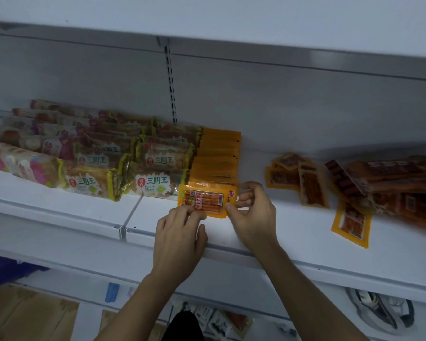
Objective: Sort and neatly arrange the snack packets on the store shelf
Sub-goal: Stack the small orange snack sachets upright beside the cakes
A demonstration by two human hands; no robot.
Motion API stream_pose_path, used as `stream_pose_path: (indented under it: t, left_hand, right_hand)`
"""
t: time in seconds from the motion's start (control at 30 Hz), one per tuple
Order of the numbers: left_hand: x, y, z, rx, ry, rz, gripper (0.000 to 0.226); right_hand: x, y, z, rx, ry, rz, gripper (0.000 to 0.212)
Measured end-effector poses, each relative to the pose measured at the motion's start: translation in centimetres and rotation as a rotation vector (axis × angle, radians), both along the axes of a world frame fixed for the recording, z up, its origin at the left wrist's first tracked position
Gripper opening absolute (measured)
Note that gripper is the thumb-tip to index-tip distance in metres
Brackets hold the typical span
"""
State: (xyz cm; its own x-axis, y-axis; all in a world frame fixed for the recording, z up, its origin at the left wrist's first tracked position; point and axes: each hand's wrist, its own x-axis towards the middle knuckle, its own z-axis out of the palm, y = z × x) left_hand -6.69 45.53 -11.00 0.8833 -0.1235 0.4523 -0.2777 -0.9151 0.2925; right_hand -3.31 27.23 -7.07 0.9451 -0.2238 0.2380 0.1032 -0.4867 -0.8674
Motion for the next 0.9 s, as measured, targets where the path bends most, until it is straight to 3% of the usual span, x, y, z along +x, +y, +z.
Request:
stream_pose_path:
  t: [0.13, 0.53, 0.63, 0.77, 0.9]
  left_hand:
    - [-0.1, -0.1, 0.2, -0.006, -0.020, -0.018, 0.030]
    - [-0.1, -0.3, 0.1, -0.074, -0.050, -0.031, 0.016]
    - [-0.1, -0.4, 0.5, -0.099, -0.056, -0.077, 0.015]
    - [0.3, -2.7, 0.8, -0.067, -0.051, -0.237, 0.015]
    - [0.7, -3.7, 1.1, -0.059, -0.064, -0.191, 0.016]
  right_hand:
    - [-0.1, -0.1, -0.5, -0.047, -0.018, 0.047, 0.029]
    - [-3.0, -2.6, -0.4, -0.006, -0.024, -0.026, 0.022]
    - [-4.0, -4.8, 0.7, -0.152, -0.036, -0.006, 0.023]
    - [-0.9, -11.1, 2.6, -0.525, -0.073, -0.202, 0.025]
    - [2.6, -15.0, 1.9, -0.708, -0.094, -0.298, 0.023]
